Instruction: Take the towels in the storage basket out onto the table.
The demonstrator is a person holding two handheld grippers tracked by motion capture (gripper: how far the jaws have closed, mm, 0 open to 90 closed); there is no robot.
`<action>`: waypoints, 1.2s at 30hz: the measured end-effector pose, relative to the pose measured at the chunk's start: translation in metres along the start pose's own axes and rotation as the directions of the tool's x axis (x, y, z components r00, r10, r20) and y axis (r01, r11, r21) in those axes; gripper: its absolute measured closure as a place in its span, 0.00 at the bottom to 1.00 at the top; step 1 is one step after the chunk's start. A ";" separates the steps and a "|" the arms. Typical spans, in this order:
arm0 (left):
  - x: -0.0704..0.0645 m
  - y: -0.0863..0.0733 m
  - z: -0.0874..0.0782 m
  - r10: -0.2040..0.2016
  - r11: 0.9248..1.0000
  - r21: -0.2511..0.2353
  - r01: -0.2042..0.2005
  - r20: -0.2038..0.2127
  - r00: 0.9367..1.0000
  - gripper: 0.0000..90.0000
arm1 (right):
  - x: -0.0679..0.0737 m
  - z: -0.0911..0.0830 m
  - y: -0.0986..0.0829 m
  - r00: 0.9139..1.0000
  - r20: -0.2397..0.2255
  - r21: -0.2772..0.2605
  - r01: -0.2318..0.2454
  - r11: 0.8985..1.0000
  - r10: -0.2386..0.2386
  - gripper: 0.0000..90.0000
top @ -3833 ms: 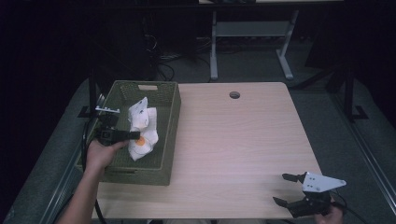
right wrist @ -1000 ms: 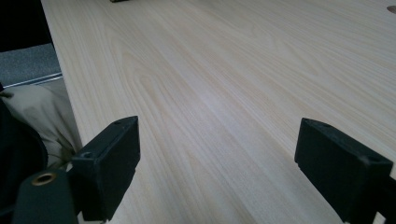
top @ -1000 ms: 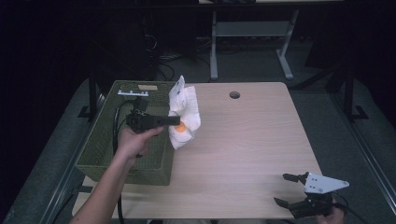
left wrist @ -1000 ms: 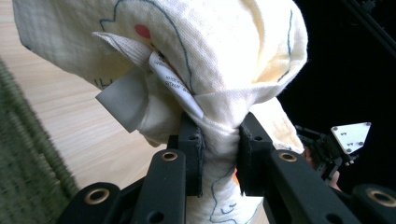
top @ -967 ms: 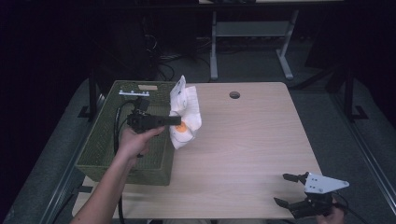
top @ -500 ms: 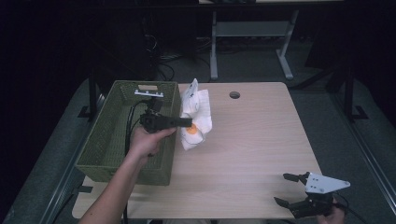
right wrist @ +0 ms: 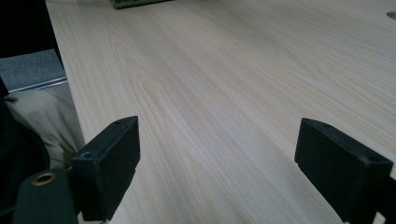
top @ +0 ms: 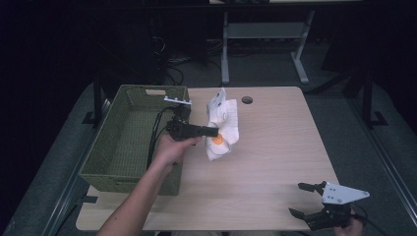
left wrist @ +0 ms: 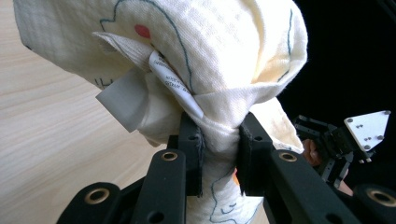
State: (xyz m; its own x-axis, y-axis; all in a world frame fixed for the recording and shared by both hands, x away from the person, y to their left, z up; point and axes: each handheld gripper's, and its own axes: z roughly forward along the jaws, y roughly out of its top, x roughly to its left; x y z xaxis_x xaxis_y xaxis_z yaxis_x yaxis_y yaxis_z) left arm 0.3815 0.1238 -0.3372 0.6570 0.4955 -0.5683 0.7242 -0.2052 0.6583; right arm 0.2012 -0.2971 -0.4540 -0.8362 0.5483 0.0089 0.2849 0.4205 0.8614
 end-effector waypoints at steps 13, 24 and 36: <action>0.004 0.003 0.031 -0.007 1.000 0.019 0.007 -0.033 0.999 0.83 | 0.000 0.000 0.000 1.000 -0.003 -0.001 -0.001 1.000 0.001 0.15; 0.003 -0.001 0.065 0.015 0.997 0.075 -0.010 -0.060 0.998 0.83 | 0.002 -0.003 0.000 1.000 -0.006 -0.015 -0.002 1.000 0.002 0.15; 0.002 -0.015 0.103 0.052 0.992 0.125 -0.034 -0.149 0.987 0.83 | 0.002 -0.002 0.001 1.000 -0.012 -0.015 0.006 1.000 -0.006 0.15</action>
State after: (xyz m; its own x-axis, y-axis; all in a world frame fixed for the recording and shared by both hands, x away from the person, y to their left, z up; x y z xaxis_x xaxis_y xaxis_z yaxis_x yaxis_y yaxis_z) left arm 0.3940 0.0409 -0.3992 0.6554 0.6045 -0.4529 0.7222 -0.3258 0.6102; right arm 0.1984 -0.2969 -0.4516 -0.8434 0.5372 0.0092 0.2727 0.4133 0.8688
